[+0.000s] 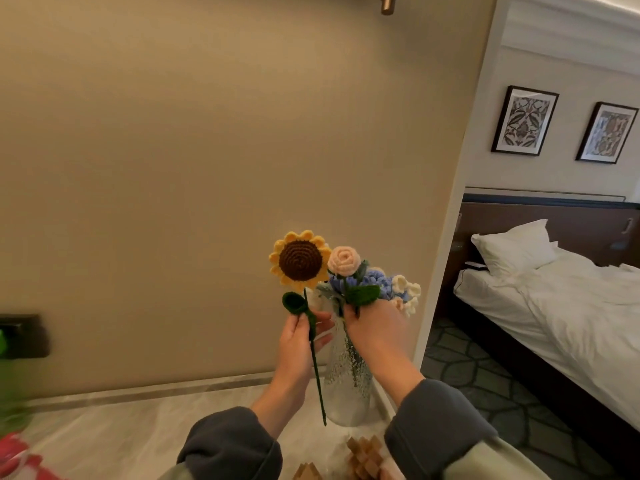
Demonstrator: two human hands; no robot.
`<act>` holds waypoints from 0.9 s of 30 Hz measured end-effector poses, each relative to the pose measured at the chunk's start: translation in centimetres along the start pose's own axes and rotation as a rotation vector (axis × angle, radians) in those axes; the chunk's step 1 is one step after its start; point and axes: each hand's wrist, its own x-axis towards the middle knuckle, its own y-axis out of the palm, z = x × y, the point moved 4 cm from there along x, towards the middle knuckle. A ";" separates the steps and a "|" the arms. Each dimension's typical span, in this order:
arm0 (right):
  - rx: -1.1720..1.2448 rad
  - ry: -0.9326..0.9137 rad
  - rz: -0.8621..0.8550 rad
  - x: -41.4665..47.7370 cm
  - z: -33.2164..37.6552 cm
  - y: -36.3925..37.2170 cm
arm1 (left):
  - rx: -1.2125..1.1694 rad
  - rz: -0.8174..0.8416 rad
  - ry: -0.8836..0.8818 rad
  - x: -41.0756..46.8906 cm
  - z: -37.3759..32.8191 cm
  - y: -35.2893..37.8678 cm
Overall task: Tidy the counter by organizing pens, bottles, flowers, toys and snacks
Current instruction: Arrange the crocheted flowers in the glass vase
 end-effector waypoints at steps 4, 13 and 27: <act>-0.013 0.025 0.005 -0.1 -0.6 0.3 | -0.042 -0.055 0.012 -0.7 0.0 -0.6; 0.019 0.075 0.068 -0.9 -3.3 1.5 | -0.063 -0.079 0.073 -2.5 -0.3 -1.0; 0.835 -0.042 0.008 -3.4 -1.4 -6.3 | 0.104 0.232 0.265 -5.4 -0.6 6.4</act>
